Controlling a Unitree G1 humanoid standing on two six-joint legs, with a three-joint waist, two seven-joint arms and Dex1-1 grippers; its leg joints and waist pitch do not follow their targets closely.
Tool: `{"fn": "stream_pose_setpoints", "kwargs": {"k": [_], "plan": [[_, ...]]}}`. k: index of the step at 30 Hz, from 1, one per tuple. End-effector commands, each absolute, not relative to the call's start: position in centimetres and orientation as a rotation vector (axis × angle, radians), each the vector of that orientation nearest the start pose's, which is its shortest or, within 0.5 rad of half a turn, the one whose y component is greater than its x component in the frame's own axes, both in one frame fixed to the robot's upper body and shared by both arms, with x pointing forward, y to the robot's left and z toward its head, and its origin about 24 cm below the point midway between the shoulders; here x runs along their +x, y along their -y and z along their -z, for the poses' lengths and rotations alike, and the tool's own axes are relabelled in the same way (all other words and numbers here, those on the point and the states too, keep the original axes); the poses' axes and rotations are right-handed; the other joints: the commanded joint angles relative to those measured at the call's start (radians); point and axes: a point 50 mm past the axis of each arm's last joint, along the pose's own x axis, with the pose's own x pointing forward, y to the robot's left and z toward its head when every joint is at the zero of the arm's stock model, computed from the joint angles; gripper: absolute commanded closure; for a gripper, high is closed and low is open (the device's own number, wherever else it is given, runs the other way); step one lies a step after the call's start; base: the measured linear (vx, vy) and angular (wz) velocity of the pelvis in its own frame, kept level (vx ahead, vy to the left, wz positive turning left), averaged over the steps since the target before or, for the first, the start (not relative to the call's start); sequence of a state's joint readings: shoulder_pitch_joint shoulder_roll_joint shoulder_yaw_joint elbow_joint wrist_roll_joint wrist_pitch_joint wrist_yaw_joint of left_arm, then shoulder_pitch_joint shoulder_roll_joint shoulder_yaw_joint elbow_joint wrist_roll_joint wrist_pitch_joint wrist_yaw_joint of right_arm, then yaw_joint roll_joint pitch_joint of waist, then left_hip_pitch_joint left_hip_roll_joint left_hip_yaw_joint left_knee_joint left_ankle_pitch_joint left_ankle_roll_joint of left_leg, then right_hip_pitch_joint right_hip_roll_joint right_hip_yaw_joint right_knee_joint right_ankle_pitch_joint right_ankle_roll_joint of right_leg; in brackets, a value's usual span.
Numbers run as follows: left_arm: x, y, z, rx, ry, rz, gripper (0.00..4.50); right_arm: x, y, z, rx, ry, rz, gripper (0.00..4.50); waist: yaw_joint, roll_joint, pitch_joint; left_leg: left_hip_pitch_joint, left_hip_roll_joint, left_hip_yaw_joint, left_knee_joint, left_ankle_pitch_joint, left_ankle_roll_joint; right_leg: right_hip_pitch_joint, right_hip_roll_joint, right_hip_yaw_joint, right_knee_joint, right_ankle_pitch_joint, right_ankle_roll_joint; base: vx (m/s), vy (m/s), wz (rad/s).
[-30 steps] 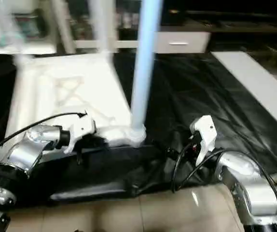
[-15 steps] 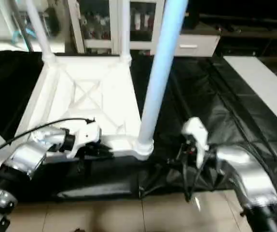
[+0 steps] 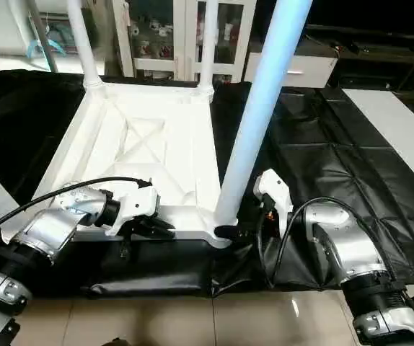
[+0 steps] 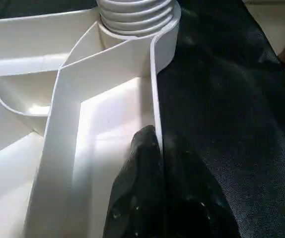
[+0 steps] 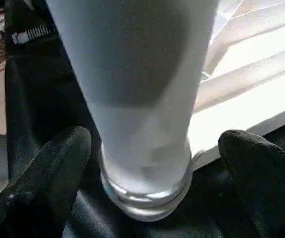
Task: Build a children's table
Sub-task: Rotate leg to tighten
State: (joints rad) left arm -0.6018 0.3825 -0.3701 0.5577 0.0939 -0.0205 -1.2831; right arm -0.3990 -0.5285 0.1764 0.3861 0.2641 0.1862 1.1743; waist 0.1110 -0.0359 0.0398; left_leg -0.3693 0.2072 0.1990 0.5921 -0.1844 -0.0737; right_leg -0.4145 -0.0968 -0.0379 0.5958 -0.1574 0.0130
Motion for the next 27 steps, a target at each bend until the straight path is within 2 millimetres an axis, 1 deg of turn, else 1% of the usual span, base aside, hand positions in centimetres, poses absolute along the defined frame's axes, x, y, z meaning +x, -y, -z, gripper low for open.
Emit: {"fn": "stream_pose_setpoints", "kwargs": {"k": [1,2,3,5,6,7,8,9,11,13,14,16,17,18,22,24,27], "plan": [[30.5,-11.2,-4.9,0.626,-0.451,1.569,4.47,29.3,18.5,-5.8,-0.184,-0.381,-1.212,0.0,-0.01,-0.01,-0.06,0.018,0.023,-0.004,-0.07,-0.227,0.036,0.04,-0.036,0.023,-0.058,-0.229,-0.216,0.0,0.0,0.0],[30.4,-11.2,-4.8,0.63,-0.455,1.572,4.47,29.4,18.3,-5.7,-0.19,-0.387,-1.217,0.0,-0.009,-0.008,-0.06,0.018,0.023,-0.005,-0.071,-0.227,0.036,0.04,-0.036,0.023,-0.058,-0.229,-0.217,0.0,0.0,0.0],[30.5,-11.2,-4.8,0.632,-0.455,1.572,4.47,29.5,18.2,-5.6,-0.191,-0.388,-1.218,0.0,-0.01,-0.009,-0.061,0.018,0.023,-0.004,-0.07,-0.225,0.035,0.04,-0.036,0.023,-0.057,-0.223,-0.219,0.0,0.0,0.0],[30.4,-11.2,-4.8,0.632,-0.456,1.573,4.47,29.6,18.1,-5.6,-0.191,-0.387,-1.218,0.0,-0.01,-0.008,-0.061,0.019,0.023,-0.004,-0.07,-0.227,0.034,0.039,-0.036,0.023,-0.056,-0.218,-0.223,0.0,0.0,0.0],[30.4,-11.2,-4.8,0.631,-0.457,1.577,4.47,29.8,17.9,-5.6,-0.19,-0.385,-1.219,0.0,-0.01,-0.006,-0.061,0.019,0.023,-0.004,-0.07,-0.226,0.034,0.04,-0.036,0.023,-0.055,-0.215,-0.225,0.0,0.0,0.0],[30.4,-11.2,-4.7,0.631,-0.462,1.583,4.49,30.0,17.7,-5.6,-0.187,-0.381,-1.222,0.19,-0.01,-0.008,-0.061,0.019,0.023,-0.004,-0.07,-0.223,0.034,0.041,-0.035,0.022,-0.055,-0.21,-0.226,0.0,0.0,0.0],[30.4,-11.2,-4.7,0.631,-0.464,1.586,4.5,30.1,17.5,-5.6,-0.185,-0.377,-1.223,0.3,-0.01,-0.007,-0.062,0.019,0.024,-0.004,-0.07,-0.224,0.034,0.04,-0.035,0.022,-0.054,-0.208,-0.228,0.0,0.0,0.0],[30.3,-11.2,-4.7,0.631,-0.467,1.59,4.5,30.4,17.3,-5.7,-0.18,-0.369,-1.224,0.3,-0.01,-0.008,-0.062,0.02,0.024,-0.004,-0.07,-0.224,0.034,0.04,-0.036,0.022,-0.054,-0.209,-0.23,0.0,0.0,0.0],[30.3,-11.2,-4.7,0.633,-0.469,1.593,4.5,30.5,17.1,-5.8,-0.175,-0.362,-1.227,0.47,-0.01,-0.007,-0.062,0.019,0.024,-0.004,-0.07,-0.216,0.033,0.042,-0.035,0.022,-0.052,-0.195,-0.234,0.0,0.0,0.0],[30.3,-11.2,-4.7,0.632,-0.471,1.595,4.5,30.7,16.8,-5.8,-0.171,-0.358,-1.232,0.65,-0.01,-0.007,-0.062,0.018,0.024,-0.004,-0.07,-0.213,0.034,0.042,-0.034,0.022,-0.051,-0.188,-0.235,0.0,0.0,0.0],[30.3,-11.2,-4.7,0.634,-0.474,1.597,4.5,30.7,16.7,-5.7,-0.172,-0.362,-1.241,0.83,-0.011,-0.008,-0.062,0.018,0.023,-0.004,-0.07,-0.218,0.034,0.042,-0.035,0.022,-0.052,-0.192,-0.236,0.0,0.0,0.0],[30.3,-11.3,-4.7,0.636,-0.479,1.597,4.5,30.6,16.7,-5.5,-0.179,-0.376,-1.254,0.89,-0.011,-0.007,-0.061,0.019,0.024,-0.004,-0.071,-0.23,0.033,0.041,-0.035,0.022,-0.054,-0.208,-0.234,0.0,0.0,0.0],[30.3,-11.3,-4.7,0.636,-0.479,1.597,4.5,30.6,16.7,-5.5,-0.179,-0.378,-1.255,1.12,-0.011,-0.007,-0.061,0.019,0.024,-0.004,-0.071,-0.235,0.031,0.042,-0.036,0.022,-0.054,-0.216,-0.233,0.0,0.0,0.0],[30.3,-11.4,-4.7,0.637,-0.482,1.597,4.5,30.6,16.8,-5.4,-0.181,-0.383,-1.259,1.12,-0.011,-0.007,-0.06,0.02,0.025,-0.004,-0.072,-0.237,0.03,0.04,-0.036,0.022,-0.055,-0.22,-0.232,0.0,0.0,0.0],[30.3,-11.5,-4.7,0.639,-0.492,1.598,4.5,30.6,17.1,-5.2,-0.192,-0.404,-1.269,1.43,-0.012,-0.007,-0.062,0.019,0.024,-0.004,-0.071,-0.235,0.03,0.04,-0.035,0.022,-0.054,-0.213,-0.233,0.0,0.0,0.0],[30.3,-11.5,-4.7,0.64,-0.497,1.598,4.5,30.5,17.2,-5.0,-0.2,-0.418,-1.276,1.66,-0.012,-0.006,-0.061,0.019,0.024,-0.004,-0.071,-0.232,0.032,0.04,-0.034,0.022,-0.053,-0.21,-0.236,0.0,0.0,0.0],[30.3,-11.6,-4.7,0.641,-0.501,1.595,4.5,30.4,17.3,-4.8,-0.201,-0.429,-1.282,1.8,-0.012,-0.007,-0.06,0.019,0.024,-0.004,-0.072,-0.238,0.03,0.04,-0.036,0.022,-0.055,-0.221,-0.233,0.0,0.0,0.0]]}}
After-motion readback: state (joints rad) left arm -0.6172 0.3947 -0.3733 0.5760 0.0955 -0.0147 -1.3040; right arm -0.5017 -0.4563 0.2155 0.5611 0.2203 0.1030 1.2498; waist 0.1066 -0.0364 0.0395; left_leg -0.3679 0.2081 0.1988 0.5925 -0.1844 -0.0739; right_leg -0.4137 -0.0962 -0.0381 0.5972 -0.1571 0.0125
